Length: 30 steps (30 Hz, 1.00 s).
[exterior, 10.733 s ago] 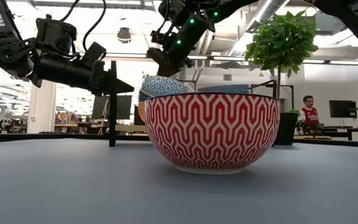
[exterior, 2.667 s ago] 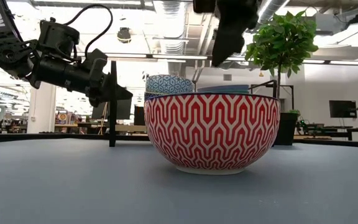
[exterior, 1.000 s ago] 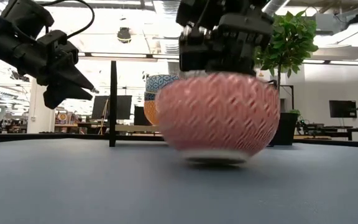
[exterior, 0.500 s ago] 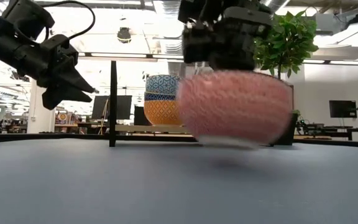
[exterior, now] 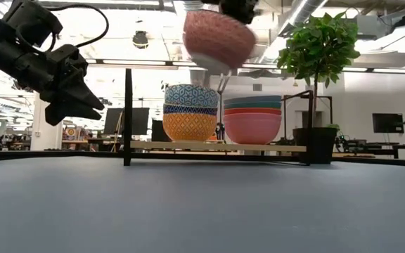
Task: Place and stack bowls onto a shelf
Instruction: Stack the dark blue bowl on top of the orange bowl on the shelf
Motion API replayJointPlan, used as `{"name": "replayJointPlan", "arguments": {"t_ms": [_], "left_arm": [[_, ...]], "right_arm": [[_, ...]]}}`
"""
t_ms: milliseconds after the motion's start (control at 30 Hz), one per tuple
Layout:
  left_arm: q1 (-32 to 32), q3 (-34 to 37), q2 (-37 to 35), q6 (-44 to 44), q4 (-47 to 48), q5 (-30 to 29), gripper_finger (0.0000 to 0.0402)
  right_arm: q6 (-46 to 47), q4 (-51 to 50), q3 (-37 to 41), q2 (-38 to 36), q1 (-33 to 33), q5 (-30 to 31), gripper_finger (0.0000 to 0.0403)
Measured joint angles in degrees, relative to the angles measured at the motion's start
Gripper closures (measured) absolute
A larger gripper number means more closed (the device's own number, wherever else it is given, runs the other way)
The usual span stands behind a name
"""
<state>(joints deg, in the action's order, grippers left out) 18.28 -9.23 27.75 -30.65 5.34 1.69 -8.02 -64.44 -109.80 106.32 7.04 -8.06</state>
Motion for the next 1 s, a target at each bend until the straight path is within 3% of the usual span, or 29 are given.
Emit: {"name": "replayJointPlan", "arguments": {"t_ms": [200,400,667,1000], "left_arm": [[0.01,0.0,0.0,0.0,1.13,-1.07,0.0263],[0.02,0.0,0.0,0.01,1.59,-2.52,0.0263],[0.02,0.0,-0.02,-0.11,1.76,-4.73,0.0263],[0.02,0.0,0.07,-0.28,1.82,-5.6,0.0263]], "right_arm": [[-5.35,0.35,-9.11,0.06,9.31,0.64,0.0379],[-10.03,3.56,-13.24,1.46,17.35,-0.31,0.0379],[-14.05,-2.06,-25.25,12.82,18.97,-3.56,0.0379],[-16.46,-5.1,-25.04,17.91,19.03,-4.26,0.0379]]}}
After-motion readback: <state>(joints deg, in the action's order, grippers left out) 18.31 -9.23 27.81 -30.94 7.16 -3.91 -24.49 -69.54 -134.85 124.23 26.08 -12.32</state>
